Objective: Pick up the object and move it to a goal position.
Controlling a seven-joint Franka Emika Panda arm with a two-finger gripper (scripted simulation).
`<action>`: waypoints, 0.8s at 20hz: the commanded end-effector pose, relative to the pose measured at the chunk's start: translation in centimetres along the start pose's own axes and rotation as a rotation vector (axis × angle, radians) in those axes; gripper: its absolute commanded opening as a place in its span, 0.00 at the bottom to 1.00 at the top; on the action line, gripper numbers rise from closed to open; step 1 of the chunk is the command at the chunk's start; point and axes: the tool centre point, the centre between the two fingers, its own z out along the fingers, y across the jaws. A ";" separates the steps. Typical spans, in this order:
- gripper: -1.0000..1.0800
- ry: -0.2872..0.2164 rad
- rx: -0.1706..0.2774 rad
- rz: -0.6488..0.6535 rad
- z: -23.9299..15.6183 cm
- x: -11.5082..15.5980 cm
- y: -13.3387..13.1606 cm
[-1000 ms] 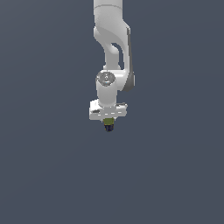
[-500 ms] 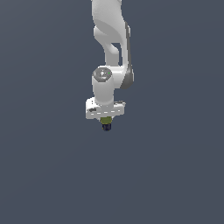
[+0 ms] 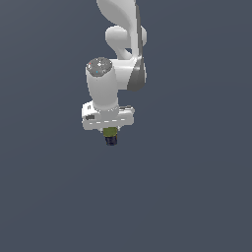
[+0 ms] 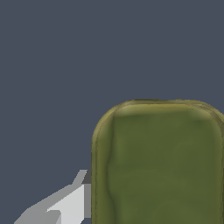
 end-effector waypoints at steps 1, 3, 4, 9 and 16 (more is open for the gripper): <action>0.00 0.004 -0.001 0.000 -2.5 0.9 1.3; 0.00 0.004 -0.001 0.000 -4.3 1.5 2.3; 0.00 0.004 -0.001 0.000 -5.2 1.8 2.8; 0.00 0.004 -0.001 0.000 -9.3 3.4 5.1; 0.00 0.004 -0.001 0.000 -13.7 5.2 7.6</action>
